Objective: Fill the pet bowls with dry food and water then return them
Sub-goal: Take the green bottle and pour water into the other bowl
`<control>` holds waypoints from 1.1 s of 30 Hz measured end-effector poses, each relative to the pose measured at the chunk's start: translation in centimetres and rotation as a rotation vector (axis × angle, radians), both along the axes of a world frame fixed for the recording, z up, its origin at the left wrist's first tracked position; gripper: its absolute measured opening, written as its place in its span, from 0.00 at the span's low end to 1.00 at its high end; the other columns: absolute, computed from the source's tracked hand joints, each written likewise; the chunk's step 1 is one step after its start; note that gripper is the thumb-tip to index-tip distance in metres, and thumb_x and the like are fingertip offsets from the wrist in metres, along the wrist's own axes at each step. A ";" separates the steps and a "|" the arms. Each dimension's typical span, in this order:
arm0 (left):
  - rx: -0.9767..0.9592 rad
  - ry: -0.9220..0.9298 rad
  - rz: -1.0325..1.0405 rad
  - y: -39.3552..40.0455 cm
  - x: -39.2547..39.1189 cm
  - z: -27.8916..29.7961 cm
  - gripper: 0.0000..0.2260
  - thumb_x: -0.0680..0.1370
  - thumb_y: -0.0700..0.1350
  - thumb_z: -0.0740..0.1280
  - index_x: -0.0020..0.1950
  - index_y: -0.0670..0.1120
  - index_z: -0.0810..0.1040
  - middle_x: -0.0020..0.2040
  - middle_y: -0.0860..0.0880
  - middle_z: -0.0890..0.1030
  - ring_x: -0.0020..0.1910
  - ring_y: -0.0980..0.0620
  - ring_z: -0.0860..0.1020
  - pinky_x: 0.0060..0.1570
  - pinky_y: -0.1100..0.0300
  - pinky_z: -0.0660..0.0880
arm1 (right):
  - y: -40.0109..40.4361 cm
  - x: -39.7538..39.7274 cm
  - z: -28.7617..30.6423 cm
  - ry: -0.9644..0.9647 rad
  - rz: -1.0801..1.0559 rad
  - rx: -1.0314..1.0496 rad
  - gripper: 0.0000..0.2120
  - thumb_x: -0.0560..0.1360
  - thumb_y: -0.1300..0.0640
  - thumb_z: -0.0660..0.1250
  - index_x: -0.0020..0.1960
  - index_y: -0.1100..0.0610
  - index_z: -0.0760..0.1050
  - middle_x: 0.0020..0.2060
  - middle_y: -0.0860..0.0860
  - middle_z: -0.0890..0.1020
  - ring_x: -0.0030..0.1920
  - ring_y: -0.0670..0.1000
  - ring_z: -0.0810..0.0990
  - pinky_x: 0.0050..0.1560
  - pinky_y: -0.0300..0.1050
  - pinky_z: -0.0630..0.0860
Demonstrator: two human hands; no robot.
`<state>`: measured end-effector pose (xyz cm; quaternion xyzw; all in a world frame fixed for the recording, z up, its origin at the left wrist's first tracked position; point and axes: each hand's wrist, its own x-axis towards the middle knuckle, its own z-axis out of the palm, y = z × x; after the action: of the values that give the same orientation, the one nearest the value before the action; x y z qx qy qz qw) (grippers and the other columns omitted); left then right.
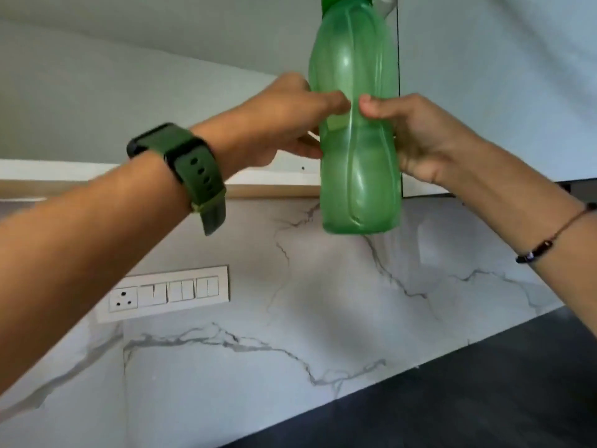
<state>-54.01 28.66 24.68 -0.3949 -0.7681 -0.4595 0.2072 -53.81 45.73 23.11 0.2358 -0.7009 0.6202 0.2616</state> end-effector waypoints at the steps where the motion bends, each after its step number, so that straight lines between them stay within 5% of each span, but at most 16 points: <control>1: 0.013 0.014 0.014 0.2 -0.4 1.1 0.06 0.78 0.47 0.64 0.49 0.45 0.76 0.42 0.50 0.83 0.37 0.55 0.84 0.41 0.61 0.82 | -0.1 -0.4 1.1 0.018 -0.002 -0.010 0.23 0.64 0.50 0.73 0.57 0.58 0.79 0.52 0.54 0.84 0.54 0.55 0.83 0.59 0.56 0.77; 8: 0.131 0.062 0.098 3.0 -4.8 5.8 0.06 0.80 0.45 0.62 0.53 0.44 0.73 0.42 0.50 0.79 0.40 0.54 0.81 0.36 0.63 0.81 | 0.4 -5.3 6.4 0.072 0.038 -0.149 0.18 0.71 0.58 0.71 0.58 0.64 0.77 0.48 0.59 0.85 0.45 0.59 0.85 0.46 0.57 0.81; 13: 0.177 0.032 0.111 4.8 -8.3 6.7 0.12 0.79 0.40 0.62 0.63 0.41 0.71 0.50 0.47 0.80 0.47 0.51 0.80 0.43 0.61 0.79 | 0.3 -9.1 7.0 0.122 -0.022 -0.224 0.14 0.71 0.61 0.71 0.54 0.64 0.76 0.46 0.59 0.84 0.45 0.59 0.85 0.45 0.58 0.82; 17: 0.103 0.005 0.173 6.1 -10.6 6.4 0.06 0.79 0.37 0.62 0.53 0.46 0.71 0.45 0.48 0.80 0.44 0.52 0.80 0.44 0.60 0.79 | 0.4 -12.5 6.9 0.110 -0.087 -0.280 0.15 0.70 0.59 0.72 0.55 0.63 0.76 0.45 0.58 0.84 0.43 0.58 0.84 0.45 0.58 0.82; 20: 0.007 0.017 0.281 6.9 -12.5 6.1 0.10 0.78 0.35 0.62 0.58 0.42 0.73 0.54 0.43 0.81 0.51 0.46 0.81 0.51 0.54 0.79 | 0.8 -14.7 7.1 0.085 -0.110 -0.250 0.17 0.70 0.57 0.72 0.56 0.62 0.75 0.47 0.57 0.84 0.45 0.58 0.84 0.47 0.58 0.82; 27: -0.069 0.130 0.554 8.5 -15.3 6.2 0.12 0.78 0.35 0.61 0.61 0.36 0.73 0.56 0.38 0.78 0.52 0.40 0.81 0.52 0.50 0.80 | 2.2 -18.4 7.8 0.016 -0.174 -0.021 0.22 0.75 0.54 0.68 0.65 0.60 0.69 0.56 0.57 0.80 0.53 0.57 0.80 0.55 0.55 0.78; 33: -0.174 0.104 0.672 10.9 -17.7 5.4 0.10 0.78 0.33 0.61 0.58 0.34 0.74 0.57 0.37 0.78 0.51 0.39 0.82 0.51 0.50 0.80 | 2.2 -20.6 7.5 0.074 -0.777 0.478 0.36 0.74 0.55 0.69 0.73 0.64 0.54 0.68 0.61 0.65 0.66 0.62 0.68 0.64 0.53 0.69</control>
<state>-71.69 39.56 30.12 -0.1588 -0.8800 -0.2776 0.3511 -74.39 47.90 30.63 0.0312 -0.8510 0.2883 0.4379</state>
